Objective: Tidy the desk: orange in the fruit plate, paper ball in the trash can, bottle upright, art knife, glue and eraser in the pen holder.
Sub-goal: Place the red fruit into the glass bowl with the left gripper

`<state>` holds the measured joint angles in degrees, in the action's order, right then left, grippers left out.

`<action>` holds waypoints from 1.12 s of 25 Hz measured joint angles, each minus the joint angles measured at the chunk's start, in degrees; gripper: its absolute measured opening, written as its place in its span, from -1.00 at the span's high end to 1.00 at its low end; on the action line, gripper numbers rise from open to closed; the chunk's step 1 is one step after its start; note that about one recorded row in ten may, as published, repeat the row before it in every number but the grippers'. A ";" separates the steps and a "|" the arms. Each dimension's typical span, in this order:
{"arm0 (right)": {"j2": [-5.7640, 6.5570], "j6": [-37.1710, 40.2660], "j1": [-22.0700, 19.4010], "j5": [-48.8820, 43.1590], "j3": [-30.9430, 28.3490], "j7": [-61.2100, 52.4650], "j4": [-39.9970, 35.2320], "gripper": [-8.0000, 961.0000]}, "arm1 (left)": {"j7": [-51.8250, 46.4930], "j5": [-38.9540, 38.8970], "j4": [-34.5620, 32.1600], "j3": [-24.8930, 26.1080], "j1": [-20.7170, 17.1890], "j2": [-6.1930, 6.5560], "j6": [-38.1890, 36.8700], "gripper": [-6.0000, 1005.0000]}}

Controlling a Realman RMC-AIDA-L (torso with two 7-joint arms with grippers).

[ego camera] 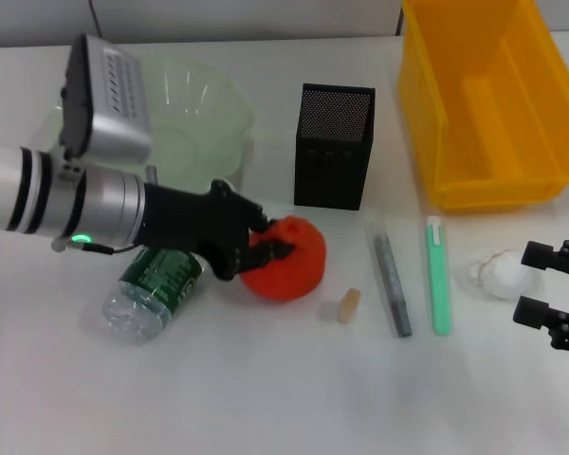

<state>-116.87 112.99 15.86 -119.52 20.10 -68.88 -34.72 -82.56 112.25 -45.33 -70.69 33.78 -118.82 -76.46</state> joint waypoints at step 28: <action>-0.13 0.66 3.05 0.35 -2.25 -1.12 0.40 -0.71 | -9.08 -10.37 -8.25 29.57 -6.25 1.57 1.15 -0.01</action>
<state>-117.00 113.64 18.91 -119.16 17.85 -70.00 -34.32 -91.63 101.88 -53.57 -41.13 27.53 -117.25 -75.32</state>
